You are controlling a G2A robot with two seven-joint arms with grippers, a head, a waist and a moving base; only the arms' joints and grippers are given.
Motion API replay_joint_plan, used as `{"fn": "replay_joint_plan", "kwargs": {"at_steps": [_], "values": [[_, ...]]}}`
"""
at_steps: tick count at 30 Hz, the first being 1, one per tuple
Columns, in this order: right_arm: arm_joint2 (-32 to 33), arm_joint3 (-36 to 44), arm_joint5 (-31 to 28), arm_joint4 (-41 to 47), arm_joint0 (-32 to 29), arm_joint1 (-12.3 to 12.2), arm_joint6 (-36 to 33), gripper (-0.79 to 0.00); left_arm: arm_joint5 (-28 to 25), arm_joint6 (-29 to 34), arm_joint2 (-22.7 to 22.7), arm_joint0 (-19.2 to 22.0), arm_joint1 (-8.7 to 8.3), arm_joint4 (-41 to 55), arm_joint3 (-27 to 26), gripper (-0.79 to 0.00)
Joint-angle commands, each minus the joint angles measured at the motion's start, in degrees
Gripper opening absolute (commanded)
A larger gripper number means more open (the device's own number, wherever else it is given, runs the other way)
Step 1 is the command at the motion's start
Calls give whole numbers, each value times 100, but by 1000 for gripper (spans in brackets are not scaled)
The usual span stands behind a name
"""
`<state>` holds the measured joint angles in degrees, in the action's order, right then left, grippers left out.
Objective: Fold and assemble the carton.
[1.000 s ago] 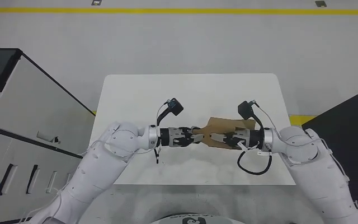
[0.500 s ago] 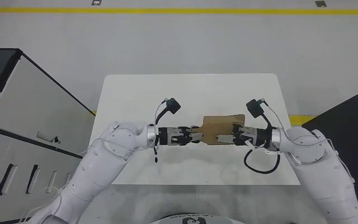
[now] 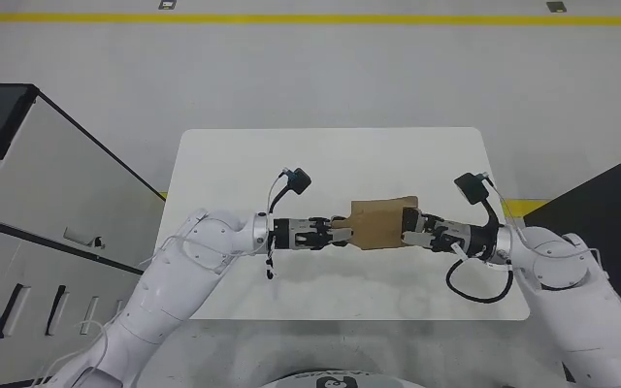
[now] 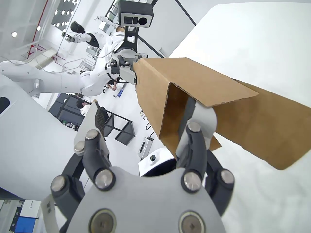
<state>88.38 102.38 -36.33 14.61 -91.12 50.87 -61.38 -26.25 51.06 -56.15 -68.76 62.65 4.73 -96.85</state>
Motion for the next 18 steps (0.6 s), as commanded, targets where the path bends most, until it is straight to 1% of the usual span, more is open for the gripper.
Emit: {"fn": "replay_joint_plan", "kwargs": {"at_steps": [1, 3, 6, 7, 8, 9, 18], "values": [[54, -21, -35, 56, -30, -12, -45, -462, -8, 1, 0, 10, 0, 10, 13, -785], [114, -51, -73, 111, -59, -26, -103, -477, -32, -9, -3, 18, 1, 52, 27, -785], [219, -125, -122, 152, -95, -48, -165, -576, -63, -3, 1, 36, 3, 91, 47, -785], [257, -155, -118, 151, -112, -54, -169, -631, -70, 1, 3, 43, 3, 98, 56, -785], [289, -171, -127, 151, -130, -61, -179, -720, -72, 2, 6, 50, 4, 102, 63, -785], [325, -192, -135, 152, -147, -67, -180, -785, -73, 2, 9, 57, 5, 105, 70, -785], [596, -316, -179, 197, -302, -110, -131, -785, -100, -2, 64, 116, 19, 150, 120, -785]]}}
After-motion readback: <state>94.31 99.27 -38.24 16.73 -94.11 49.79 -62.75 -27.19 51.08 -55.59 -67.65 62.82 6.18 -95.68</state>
